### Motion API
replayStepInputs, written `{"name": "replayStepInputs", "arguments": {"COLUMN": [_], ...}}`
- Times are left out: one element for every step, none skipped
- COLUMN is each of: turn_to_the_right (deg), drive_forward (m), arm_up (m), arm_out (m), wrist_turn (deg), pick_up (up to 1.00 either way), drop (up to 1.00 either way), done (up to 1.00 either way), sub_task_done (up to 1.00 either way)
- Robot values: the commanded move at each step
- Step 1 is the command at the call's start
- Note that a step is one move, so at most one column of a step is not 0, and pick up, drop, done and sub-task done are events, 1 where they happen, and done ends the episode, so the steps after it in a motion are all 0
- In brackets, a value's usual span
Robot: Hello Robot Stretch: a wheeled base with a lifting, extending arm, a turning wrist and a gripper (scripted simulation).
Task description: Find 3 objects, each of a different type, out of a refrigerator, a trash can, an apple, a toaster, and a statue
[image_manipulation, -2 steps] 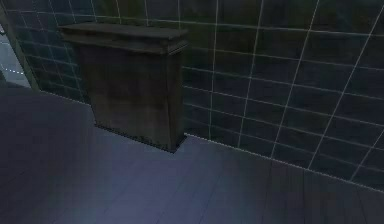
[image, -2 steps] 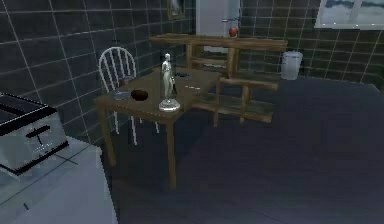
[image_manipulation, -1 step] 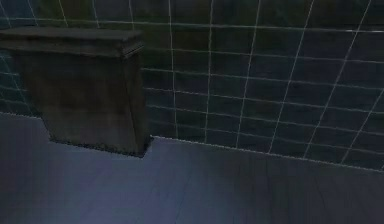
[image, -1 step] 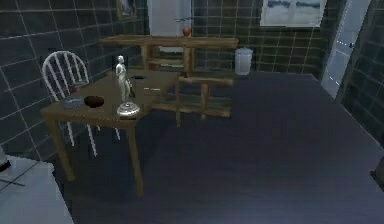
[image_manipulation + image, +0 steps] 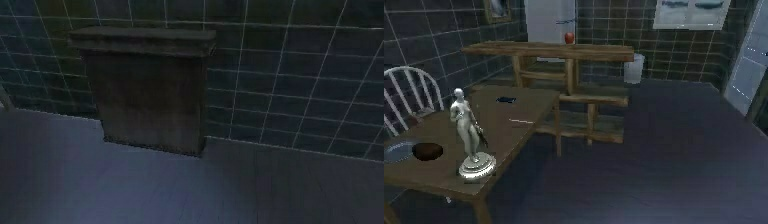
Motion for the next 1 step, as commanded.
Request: {"name": "replayStepInputs", "arguments": {"turn_to_the_right": [-30.0], "drive_forward": [0.0], "arm_up": [0.0], "arm_out": [0.0], "wrist_turn": [0.0], "pick_up": [0.0], "drop": [0.0], "done": [0.0], "sub_task_done": [0.0]}}
